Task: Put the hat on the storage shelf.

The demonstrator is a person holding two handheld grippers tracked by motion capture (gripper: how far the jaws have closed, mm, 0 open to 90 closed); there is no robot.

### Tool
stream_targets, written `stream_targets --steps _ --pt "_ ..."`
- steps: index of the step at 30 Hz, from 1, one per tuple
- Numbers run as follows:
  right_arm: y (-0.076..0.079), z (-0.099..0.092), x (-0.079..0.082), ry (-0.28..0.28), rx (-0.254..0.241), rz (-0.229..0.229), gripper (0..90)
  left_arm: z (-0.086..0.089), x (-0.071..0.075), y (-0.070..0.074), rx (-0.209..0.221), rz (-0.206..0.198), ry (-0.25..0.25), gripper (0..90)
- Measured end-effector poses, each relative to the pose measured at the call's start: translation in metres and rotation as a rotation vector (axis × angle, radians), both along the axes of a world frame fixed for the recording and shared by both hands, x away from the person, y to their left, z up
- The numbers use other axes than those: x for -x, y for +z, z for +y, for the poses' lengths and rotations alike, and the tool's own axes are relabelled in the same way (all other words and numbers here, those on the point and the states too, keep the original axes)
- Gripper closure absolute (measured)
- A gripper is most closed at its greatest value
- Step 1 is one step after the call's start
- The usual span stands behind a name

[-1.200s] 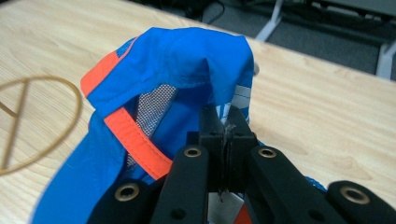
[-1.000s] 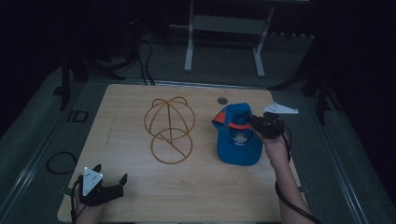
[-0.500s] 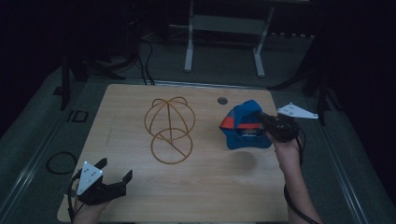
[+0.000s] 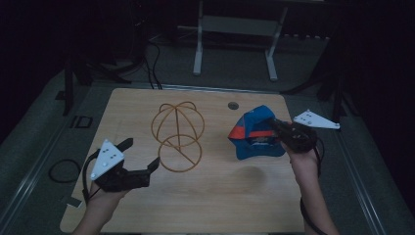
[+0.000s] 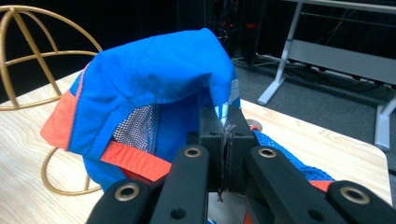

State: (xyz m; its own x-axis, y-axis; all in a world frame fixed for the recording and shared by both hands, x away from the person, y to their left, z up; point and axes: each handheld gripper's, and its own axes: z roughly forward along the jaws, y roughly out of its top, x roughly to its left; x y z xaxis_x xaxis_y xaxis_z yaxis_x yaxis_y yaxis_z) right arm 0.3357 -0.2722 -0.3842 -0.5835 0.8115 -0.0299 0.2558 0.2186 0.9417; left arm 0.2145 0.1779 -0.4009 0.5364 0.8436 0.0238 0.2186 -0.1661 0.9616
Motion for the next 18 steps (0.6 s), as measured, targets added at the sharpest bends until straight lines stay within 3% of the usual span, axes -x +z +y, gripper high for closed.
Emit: stream_targets --steps 3,8,9,15,18 --pt "0.002 0.002 0.004 0.012 0.001 -0.006 88.8 -0.015 -0.008 0.01 -0.005 0.007 -0.045 5.4" --pt "0.003 0.006 0.009 0.015 -0.002 -0.009 88.7 -0.032 -0.017 0.022 -0.027 -0.001 -0.078 5.4" --pt "0.003 0.009 0.012 0.02 0.0 -0.011 88.8 -0.043 -0.022 0.027 -0.025 -0.002 -0.109 5.4" --pt "0.002 0.014 0.015 0.035 -0.001 -0.014 88.8 -0.069 -0.037 0.036 -0.019 0.004 -0.163 6.3" --pt "0.001 0.016 0.016 0.043 0.0 -0.008 88.7 -0.082 -0.041 0.038 -0.037 -0.003 -0.173 6.4"
